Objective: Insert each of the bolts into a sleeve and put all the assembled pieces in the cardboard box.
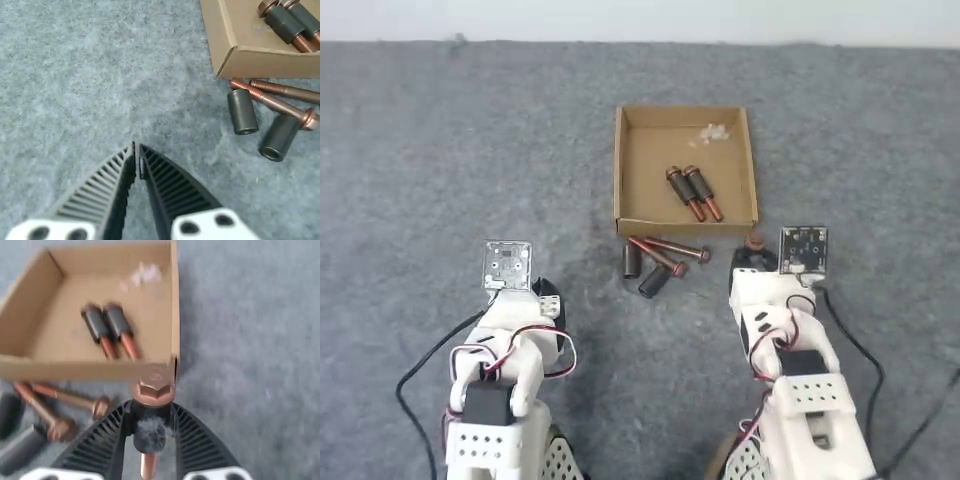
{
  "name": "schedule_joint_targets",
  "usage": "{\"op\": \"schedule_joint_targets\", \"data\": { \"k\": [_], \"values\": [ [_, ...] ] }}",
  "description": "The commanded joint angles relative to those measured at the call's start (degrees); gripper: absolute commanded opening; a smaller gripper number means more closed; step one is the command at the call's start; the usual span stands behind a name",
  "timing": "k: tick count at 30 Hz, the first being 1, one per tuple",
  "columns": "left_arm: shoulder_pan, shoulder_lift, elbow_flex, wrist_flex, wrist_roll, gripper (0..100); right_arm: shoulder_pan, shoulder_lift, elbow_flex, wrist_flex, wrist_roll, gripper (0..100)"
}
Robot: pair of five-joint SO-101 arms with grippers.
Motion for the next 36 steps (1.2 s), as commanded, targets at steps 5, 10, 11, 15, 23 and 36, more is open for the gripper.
{"op": "schedule_joint_targets", "data": {
  "k": [5,10,11,15,23,36],
  "values": [
    [-0.09,-0.09,-0.66,-0.88,-0.35,2,0.4,-1.1,-16.09,21.14,4.48,0.6],
    [-0.09,-0.09,-0.66,-0.88,-0.35,1,0.75,3.91,-21.63,21.58,9.41,0.6],
    [-0.09,-0.09,-0.66,-0.88,-0.35,1,0.75,5.23,-22.86,21.58,9.41,0.6],
    [-0.09,-0.09,-0.66,-0.88,-0.35,1,0.22,10.15,-27.6,21.58,9.32,0.6],
    [-0.09,-0.09,-0.66,-1.05,-0.35,1,0.57,22.37,-44.04,32.31,9.76,0.6],
    [-0.09,-0.09,-0.66,-1.14,-0.35,1,0.31,53.49,-85.8,52.97,9.76,0.6]
  ]
}}
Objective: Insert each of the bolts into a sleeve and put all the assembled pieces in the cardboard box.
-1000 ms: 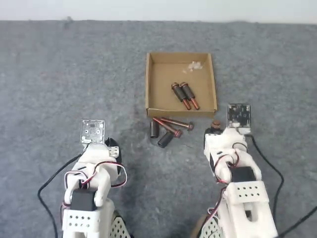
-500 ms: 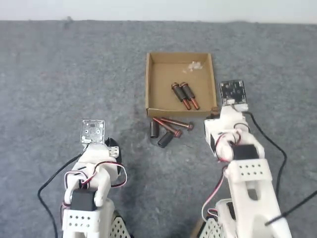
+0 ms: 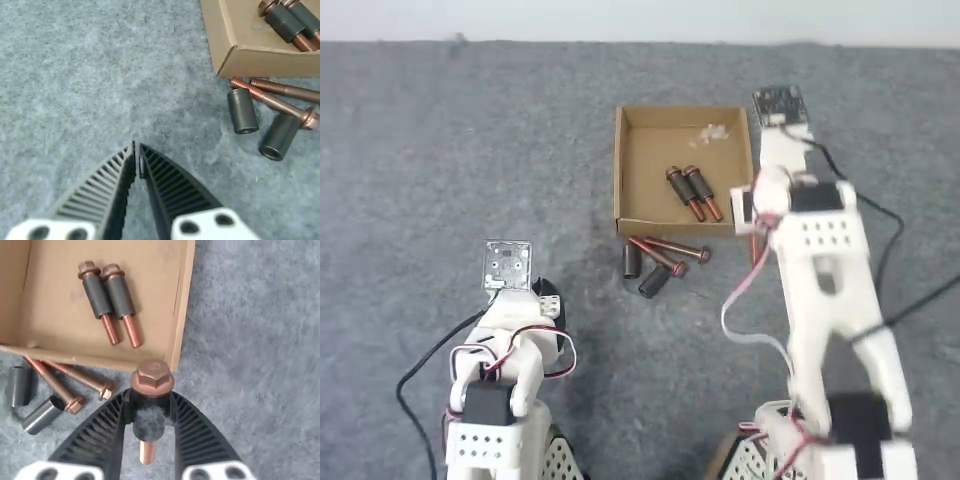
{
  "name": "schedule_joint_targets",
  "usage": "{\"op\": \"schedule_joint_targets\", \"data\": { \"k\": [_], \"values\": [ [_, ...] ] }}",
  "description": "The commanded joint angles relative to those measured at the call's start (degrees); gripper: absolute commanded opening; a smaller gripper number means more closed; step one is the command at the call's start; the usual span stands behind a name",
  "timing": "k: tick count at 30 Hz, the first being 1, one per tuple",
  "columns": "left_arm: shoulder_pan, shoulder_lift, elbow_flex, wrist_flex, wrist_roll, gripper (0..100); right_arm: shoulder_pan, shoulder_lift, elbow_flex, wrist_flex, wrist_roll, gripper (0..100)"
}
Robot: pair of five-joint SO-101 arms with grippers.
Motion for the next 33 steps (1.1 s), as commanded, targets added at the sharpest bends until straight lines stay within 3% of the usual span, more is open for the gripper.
{"op": "schedule_joint_targets", "data": {
  "k": [1,7,18,33],
  "values": [
    [-0.09,-0.09,-0.66,-1.14,-0.35,1,0.22,6.55,-14.07,2.15,0.62,0.6],
    [-0.09,-0.09,-0.66,-1.23,-0.35,1,-1.36,21.23,-27.34,3.47,5.54,0.6],
    [-0.09,-0.26,-0.66,-1.32,-0.44,1,-2.15,39.43,-47.47,6.73,5.45,0.6],
    [-0.09,-0.26,-0.66,-1.32,-0.44,1,-2.07,49.63,-52.66,4.88,5.8,0.7]
  ]
}}
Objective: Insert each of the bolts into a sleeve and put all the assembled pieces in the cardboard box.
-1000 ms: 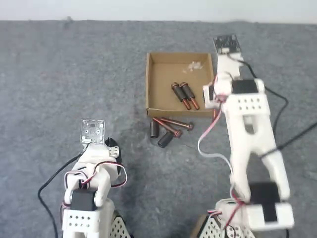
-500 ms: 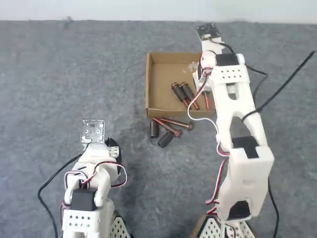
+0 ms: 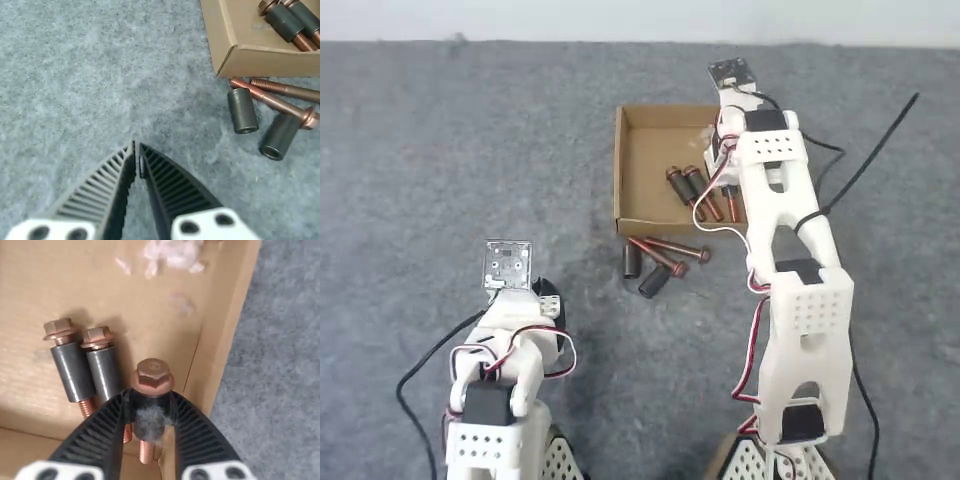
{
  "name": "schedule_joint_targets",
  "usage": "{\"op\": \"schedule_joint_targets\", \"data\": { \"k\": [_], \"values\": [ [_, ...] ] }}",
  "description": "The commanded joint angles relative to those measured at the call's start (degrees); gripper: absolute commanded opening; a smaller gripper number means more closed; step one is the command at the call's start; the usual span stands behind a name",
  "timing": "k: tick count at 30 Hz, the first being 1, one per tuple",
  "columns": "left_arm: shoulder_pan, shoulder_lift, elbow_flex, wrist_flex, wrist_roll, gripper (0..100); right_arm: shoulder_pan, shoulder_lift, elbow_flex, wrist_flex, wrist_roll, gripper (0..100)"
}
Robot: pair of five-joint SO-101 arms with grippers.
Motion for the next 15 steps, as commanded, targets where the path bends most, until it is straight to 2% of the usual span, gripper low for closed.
{"op": "schedule_joint_targets", "data": {
  "k": [1,7,13,15],
  "values": [
    [-0.09,-0.26,-0.66,-1.32,-0.44,1,-0.31,-1.98,-3.87,-1.1,0.79,0.7],
    [-0.09,-0.26,-0.66,-1.32,-0.44,1,-0.4,-2.07,-3.87,-0.48,0.88,11.0],
    [-0.09,-0.26,-0.66,-1.32,-0.44,1,-0.13,-2.33,-5.27,-0.48,0.79,1.2],
    [-0.09,-0.26,-0.66,-1.32,-0.44,1,0.13,-2.77,-6.42,0.13,0.53,0.9]
  ]
}}
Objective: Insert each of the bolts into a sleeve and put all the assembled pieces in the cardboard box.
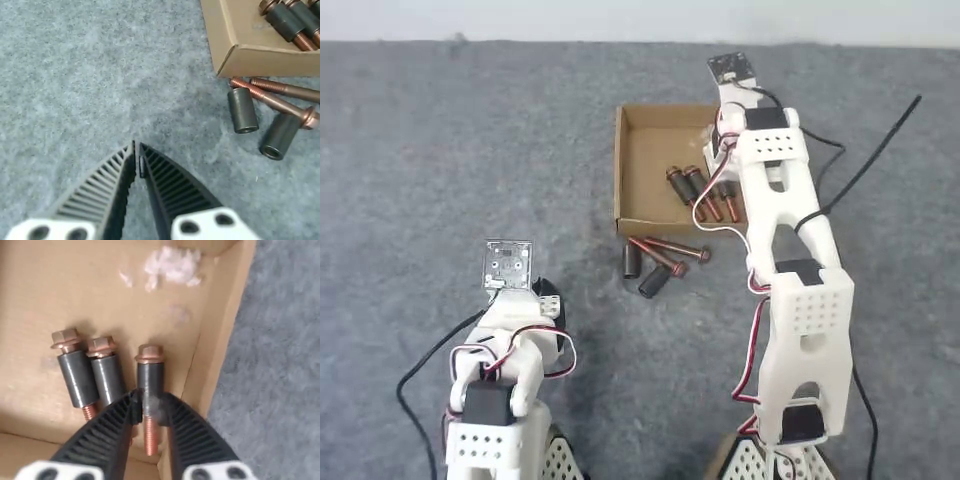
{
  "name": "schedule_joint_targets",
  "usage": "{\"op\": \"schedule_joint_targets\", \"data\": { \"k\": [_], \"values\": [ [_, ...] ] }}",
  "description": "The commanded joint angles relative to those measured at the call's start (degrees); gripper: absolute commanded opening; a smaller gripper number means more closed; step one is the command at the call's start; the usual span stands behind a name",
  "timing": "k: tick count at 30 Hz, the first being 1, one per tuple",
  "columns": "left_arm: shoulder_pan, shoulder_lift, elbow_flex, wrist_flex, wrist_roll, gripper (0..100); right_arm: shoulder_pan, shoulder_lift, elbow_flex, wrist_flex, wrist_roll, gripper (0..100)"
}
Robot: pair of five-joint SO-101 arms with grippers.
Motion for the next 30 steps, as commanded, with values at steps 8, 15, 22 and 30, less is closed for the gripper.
{"op": "schedule_joint_targets", "data": {
  "k": [8,15,22,30],
  "values": [
    [-0.09,-0.26,-0.66,-1.32,-0.44,2,0.13,-7.96,-9.32,14.46,0.35,0.7],
    [-0.09,-0.26,-0.66,-1.32,-0.44,2,-0.66,-12.35,-9.41,29.32,0.79,0.7],
    [-0.09,-0.26,-0.66,-1.32,-0.44,2,-2.68,-19.74,2.37,30.64,3.69,0.7],
    [-0.18,-0.26,-0.66,-1.23,-0.44,2,-11.12,-34.15,17.85,30.55,4.75,0.8]
  ]
}}
